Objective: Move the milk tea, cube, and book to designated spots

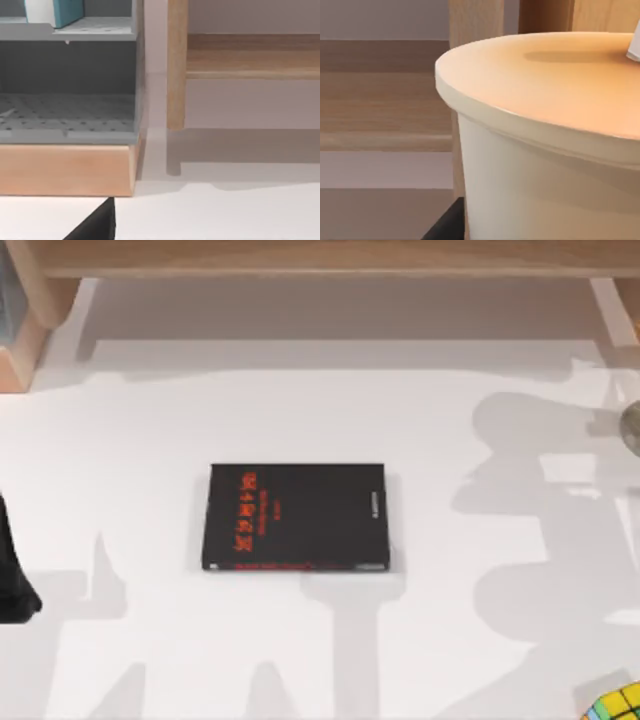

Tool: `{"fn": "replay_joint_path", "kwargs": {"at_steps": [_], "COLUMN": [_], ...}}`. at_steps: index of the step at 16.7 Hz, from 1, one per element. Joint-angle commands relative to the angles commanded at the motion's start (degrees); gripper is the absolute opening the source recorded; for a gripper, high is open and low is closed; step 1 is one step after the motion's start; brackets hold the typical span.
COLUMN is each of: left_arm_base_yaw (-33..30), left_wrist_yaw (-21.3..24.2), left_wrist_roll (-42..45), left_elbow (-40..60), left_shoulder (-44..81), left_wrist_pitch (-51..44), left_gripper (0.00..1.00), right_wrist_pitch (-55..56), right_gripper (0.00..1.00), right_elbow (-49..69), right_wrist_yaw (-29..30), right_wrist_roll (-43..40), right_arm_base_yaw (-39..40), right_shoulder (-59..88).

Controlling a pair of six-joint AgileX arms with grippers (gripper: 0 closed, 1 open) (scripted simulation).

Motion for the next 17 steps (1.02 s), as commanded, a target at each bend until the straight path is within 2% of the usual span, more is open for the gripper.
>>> {"fn": "replay_joint_path", "kwargs": {"at_steps": [17], "left_arm_base_yaw": [0.00], "left_wrist_yaw": [0.00], "left_wrist_roll": [0.00], "left_elbow": [0.00], "left_shoulder": [0.00], "left_wrist_pitch": [0.00], "left_gripper": [1.00], "right_wrist_pitch": [7.70], "right_gripper": [0.00], "right_elbow": [-0.25], "right_wrist_yaw": [0.09], "right_wrist_roll": [-0.05], "right_arm_base_yaw": [-0.02], "right_shoulder": [7.45]}}
